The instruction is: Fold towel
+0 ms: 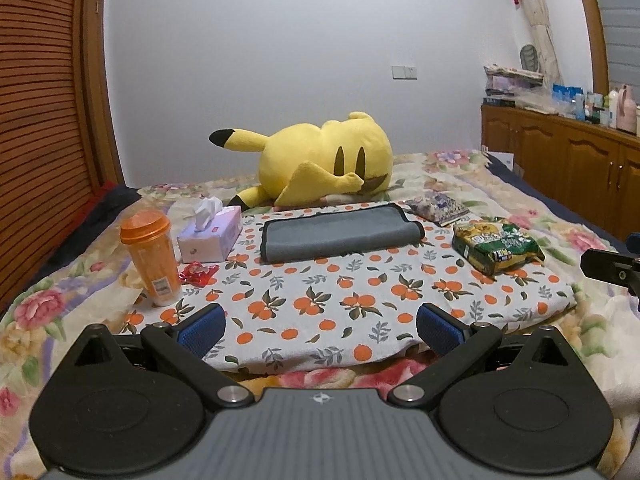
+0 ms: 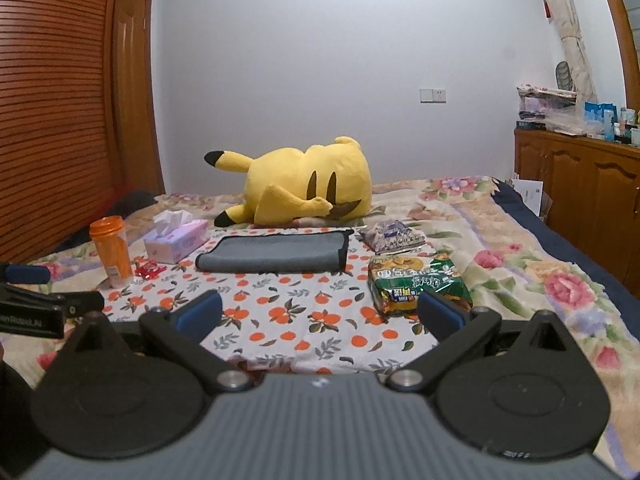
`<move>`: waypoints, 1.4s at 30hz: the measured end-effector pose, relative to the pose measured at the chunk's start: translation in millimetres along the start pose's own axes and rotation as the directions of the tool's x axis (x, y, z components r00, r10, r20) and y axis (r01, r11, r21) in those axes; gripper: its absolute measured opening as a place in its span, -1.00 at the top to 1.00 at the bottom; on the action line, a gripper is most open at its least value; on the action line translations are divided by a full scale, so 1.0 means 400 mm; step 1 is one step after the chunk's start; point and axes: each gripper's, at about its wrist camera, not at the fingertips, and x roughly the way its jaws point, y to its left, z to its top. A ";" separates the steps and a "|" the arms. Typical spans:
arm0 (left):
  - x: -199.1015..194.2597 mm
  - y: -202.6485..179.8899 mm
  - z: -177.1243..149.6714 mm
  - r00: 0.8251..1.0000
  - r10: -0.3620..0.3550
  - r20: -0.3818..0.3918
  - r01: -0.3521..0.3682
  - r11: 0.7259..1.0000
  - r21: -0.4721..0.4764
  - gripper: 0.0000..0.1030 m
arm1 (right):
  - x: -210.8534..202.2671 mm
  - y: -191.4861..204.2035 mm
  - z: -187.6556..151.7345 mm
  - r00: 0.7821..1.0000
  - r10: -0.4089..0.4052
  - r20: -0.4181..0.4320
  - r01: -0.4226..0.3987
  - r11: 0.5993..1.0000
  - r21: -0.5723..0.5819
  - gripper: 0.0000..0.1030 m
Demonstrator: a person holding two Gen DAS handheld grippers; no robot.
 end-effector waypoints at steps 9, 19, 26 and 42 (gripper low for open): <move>-0.007 0.006 0.001 1.000 0.009 0.018 -0.008 1.000 -0.007 -1.00 | -0.007 -0.006 0.004 0.999 -0.020 0.033 0.020 1.000 0.007 -1.00; -0.006 0.009 0.001 1.000 0.008 0.014 -0.007 1.000 -0.007 -1.00 | -0.007 -0.009 0.004 0.999 -0.024 0.034 0.023 1.000 0.009 -1.00; -0.005 0.008 0.000 1.000 0.006 0.013 -0.006 1.000 -0.008 -1.00 | -0.006 -0.011 0.003 0.999 -0.027 0.034 0.027 1.000 0.008 -1.00; -0.004 0.012 -0.005 1.000 0.008 0.011 -0.008 1.000 -0.009 -1.00 | -0.007 -0.015 0.003 0.999 -0.029 0.037 0.028 1.000 0.010 -1.00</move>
